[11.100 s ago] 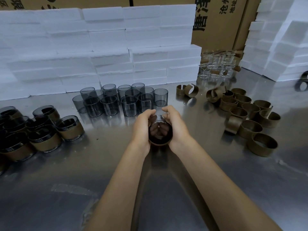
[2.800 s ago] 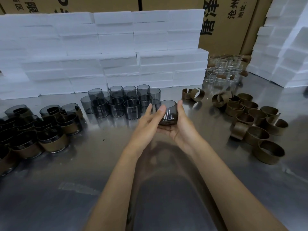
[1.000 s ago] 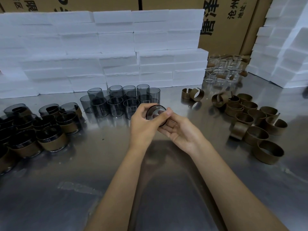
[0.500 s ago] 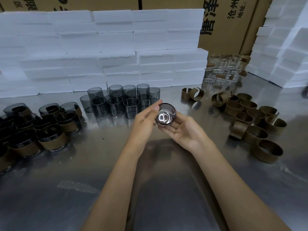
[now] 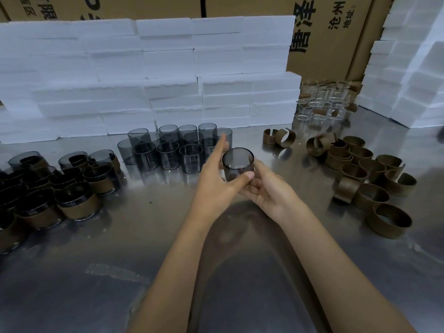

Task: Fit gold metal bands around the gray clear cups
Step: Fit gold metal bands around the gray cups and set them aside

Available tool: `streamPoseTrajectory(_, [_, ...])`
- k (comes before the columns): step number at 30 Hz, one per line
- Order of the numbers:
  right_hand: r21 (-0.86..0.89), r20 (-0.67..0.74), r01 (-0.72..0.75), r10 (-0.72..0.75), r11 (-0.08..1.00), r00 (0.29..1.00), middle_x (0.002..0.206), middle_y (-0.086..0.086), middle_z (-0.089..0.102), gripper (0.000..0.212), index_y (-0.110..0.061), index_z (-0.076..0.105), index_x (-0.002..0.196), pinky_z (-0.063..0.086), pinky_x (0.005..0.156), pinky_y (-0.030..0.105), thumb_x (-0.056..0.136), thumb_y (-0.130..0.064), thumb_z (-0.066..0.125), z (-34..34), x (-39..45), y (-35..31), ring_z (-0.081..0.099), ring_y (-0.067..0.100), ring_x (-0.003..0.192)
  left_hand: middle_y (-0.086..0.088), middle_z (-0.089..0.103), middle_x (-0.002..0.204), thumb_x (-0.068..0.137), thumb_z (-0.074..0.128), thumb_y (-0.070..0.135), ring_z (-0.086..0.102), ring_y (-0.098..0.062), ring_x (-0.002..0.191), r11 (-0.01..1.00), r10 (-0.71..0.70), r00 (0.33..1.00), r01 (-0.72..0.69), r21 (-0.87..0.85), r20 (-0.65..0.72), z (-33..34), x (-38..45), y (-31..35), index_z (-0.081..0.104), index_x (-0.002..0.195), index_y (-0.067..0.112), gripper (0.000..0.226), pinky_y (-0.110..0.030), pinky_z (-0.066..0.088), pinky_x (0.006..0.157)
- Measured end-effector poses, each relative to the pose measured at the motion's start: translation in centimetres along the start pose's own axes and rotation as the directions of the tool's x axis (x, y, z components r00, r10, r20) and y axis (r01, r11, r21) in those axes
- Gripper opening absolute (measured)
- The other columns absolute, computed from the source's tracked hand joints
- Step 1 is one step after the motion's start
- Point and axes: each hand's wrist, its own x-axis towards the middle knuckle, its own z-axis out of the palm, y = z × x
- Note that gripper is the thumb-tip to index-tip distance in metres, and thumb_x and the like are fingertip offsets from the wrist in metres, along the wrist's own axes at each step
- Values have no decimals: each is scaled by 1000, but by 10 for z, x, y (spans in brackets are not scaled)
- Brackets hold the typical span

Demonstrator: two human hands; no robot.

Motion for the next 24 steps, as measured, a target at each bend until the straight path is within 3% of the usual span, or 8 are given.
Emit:
streamPoseTrajectory(3, [-154,-109,84,-102,985,989,79,6,75,53,-7,68,97,59,57,28,100,-57,51,11,-3,-1,71,15,62,28,57,128,97,68,16,58,9,119,990,64,993,-76,-123,-102,-2,4,0,47,140,51,59,-14,48,94])
streamPoseTrajectory(5, [-350,-129,171,-228,921,965,89,4,70,55,-13,66,106,57,58,29,94,-65,54,17,-4,0,67,9,61,11,70,120,104,57,21,69,-6,105,928,-110,983,49,-370,-144,-4,7,1,57,135,48,41,-29,54,84])
streamPoseTrajectory(7, [-538,-39,276,-351,796,936,92,-2,66,52,-24,61,112,54,62,27,86,-69,63,20,-7,5,61,-1,62,-1,75,115,108,47,25,73,-18,95,788,-254,965,166,-593,-68,-6,11,0,59,132,44,33,-39,56,83])
streamPoseTrajectory(9, [-591,70,377,-420,713,905,91,-6,69,62,-30,57,116,55,74,29,73,-72,72,24,-9,11,65,0,73,-9,74,119,110,40,28,72,-29,106,677,-302,953,230,-699,22,-6,13,0,60,131,38,30,-49,55,95])
streamPoseTrajectory(14, [-620,91,453,-515,640,853,82,-8,74,68,-29,56,108,57,86,48,61,-75,74,25,-11,10,70,11,78,0,78,93,110,41,25,74,-15,70,625,-304,948,275,-731,96,-8,14,-1,63,125,24,27,-28,58,58])
streamPoseTrajectory(19, [-666,78,426,-510,613,857,70,-1,66,61,-27,53,95,52,68,43,64,-77,70,21,-10,9,58,14,63,-5,73,100,105,50,29,73,-17,86,663,-311,940,319,-677,138,-12,14,-8,72,113,29,24,-31,58,66])
streamPoseTrajectory(22, [-625,43,438,-532,646,846,63,3,51,54,-19,52,86,36,60,35,75,-67,73,17,-6,8,40,12,57,-4,71,92,102,55,33,70,-19,71,665,-338,924,370,-649,180,-11,12,-10,73,112,30,21,-28,52,61])
streamPoseTrajectory(24, [-627,41,435,-530,646,847,63,5,55,45,-14,50,84,44,62,39,87,-53,73,15,-2,7,48,16,59,-7,72,93,101,56,35,71,-22,69,654,-339,917,392,-647,212,-9,11,-12,70,115,29,22,-29,48,63])
